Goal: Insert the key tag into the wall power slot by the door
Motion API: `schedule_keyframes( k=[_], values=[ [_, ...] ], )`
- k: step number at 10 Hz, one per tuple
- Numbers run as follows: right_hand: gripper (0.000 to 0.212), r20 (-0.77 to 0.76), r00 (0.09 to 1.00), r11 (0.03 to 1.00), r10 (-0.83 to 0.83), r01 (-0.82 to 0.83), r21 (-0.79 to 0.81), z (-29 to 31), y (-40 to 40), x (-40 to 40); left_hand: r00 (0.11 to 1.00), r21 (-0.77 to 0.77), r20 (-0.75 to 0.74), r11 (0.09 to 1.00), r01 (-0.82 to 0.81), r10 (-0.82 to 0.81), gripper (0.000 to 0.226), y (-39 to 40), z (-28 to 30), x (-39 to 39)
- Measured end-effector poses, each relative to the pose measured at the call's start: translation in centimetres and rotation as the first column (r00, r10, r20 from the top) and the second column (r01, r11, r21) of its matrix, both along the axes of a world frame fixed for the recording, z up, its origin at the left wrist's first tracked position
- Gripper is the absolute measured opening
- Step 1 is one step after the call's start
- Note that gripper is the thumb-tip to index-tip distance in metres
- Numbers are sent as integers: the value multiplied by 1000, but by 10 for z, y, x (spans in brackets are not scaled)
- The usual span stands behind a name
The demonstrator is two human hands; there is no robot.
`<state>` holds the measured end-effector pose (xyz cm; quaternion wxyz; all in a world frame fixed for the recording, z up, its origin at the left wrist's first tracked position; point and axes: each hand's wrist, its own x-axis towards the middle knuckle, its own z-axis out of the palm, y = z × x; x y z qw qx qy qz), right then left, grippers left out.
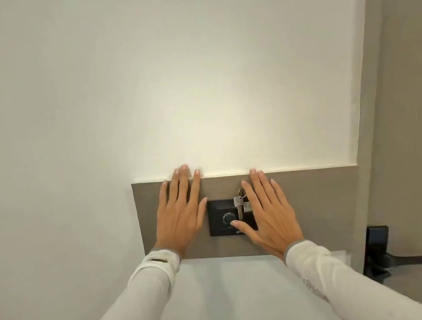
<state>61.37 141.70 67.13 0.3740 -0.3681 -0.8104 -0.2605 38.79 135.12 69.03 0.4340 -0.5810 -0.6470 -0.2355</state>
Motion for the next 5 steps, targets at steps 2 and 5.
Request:
schedule_keyframes(
  k=[2,5],
  values=[
    [101,57,998,999,-32,33,-30,8,-4,6,1000,-17,-25,1000,3,-4,67,-9,-7,1],
    [100,126,992,991,5,12,-133,29,-37,13,999,6,-32,1000,-13,14,72,-52,23,2]
  ],
)
